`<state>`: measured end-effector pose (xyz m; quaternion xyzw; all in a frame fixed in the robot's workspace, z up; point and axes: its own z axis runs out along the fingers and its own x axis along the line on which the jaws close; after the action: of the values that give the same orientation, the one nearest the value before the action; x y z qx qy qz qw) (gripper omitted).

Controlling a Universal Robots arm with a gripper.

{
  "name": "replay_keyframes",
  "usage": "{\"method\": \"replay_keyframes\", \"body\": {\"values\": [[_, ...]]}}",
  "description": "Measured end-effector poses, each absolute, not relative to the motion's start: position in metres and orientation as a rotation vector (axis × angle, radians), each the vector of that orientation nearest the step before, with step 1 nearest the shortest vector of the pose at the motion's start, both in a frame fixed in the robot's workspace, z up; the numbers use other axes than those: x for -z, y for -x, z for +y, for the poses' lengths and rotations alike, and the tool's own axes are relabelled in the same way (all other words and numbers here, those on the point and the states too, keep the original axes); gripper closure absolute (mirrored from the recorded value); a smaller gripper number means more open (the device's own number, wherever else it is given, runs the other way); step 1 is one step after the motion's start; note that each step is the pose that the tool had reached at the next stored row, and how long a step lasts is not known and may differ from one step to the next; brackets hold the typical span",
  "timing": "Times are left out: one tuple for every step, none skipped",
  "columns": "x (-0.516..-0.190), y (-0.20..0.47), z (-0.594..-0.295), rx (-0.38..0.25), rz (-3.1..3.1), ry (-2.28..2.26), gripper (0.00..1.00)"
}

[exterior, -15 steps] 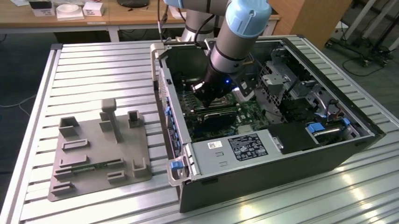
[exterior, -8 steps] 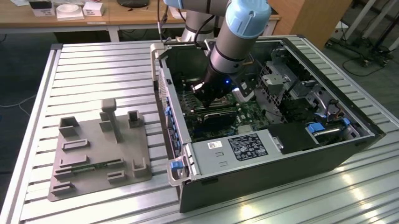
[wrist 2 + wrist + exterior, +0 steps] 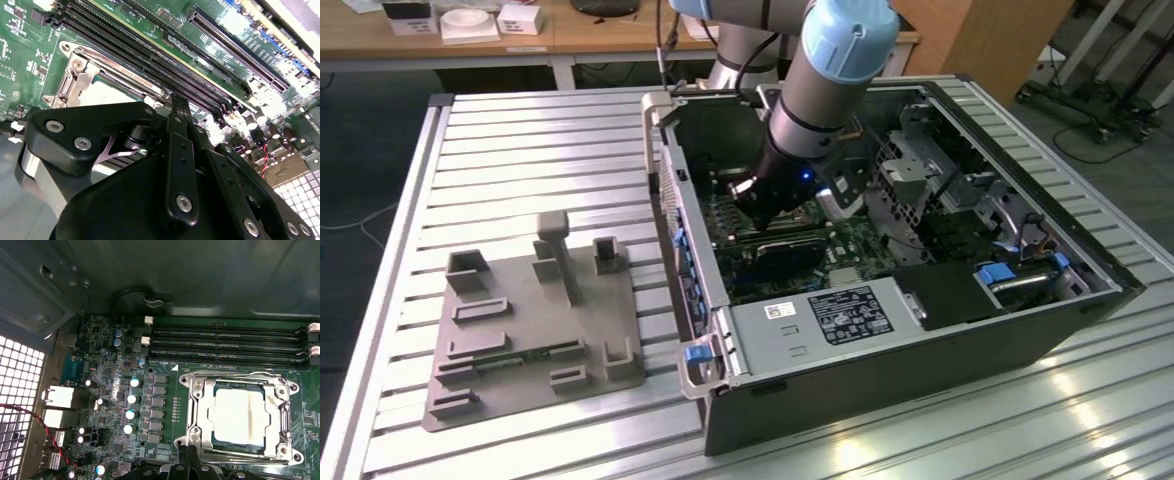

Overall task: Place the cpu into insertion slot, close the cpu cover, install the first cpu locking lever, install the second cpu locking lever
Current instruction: 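Install the second cpu locking lever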

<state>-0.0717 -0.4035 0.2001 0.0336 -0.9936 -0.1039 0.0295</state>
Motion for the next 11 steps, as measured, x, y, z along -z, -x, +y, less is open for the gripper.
{"method": "replay_keyframes", "body": {"values": [[-0.2,0.0718,-0.4035,0.32,-3.064,-0.104,0.9],[-0.1998,0.0719,-0.4035,0.321,-3.064,-0.105,0.9],[-0.1997,0.072,-0.4035,0.321,-3.064,-0.105,0.9],[-0.1995,0.0721,-0.4035,0.32,-3.065,-0.105,0.9],[-0.1994,0.0723,-0.4035,0.321,-3.065,-0.105,0.9],[-0.1994,0.0724,-0.4035,0.32,-3.065,-0.105,0.9],[-0.1993,0.0724,-0.4035,0.321,-3.065,-0.105,0.9],[-0.1993,0.0724,-0.4034,0.321,-3.065,-0.105,0.9],[-0.1993,0.0724,-0.4034,0.321,-3.065,-0.105,0.9],[-0.1993,0.0724,-0.4034,0.321,-3.065,-0.105,0.9],[-0.1993,0.0724,-0.4033,0.321,-3.065,-0.106,0.9]]}}
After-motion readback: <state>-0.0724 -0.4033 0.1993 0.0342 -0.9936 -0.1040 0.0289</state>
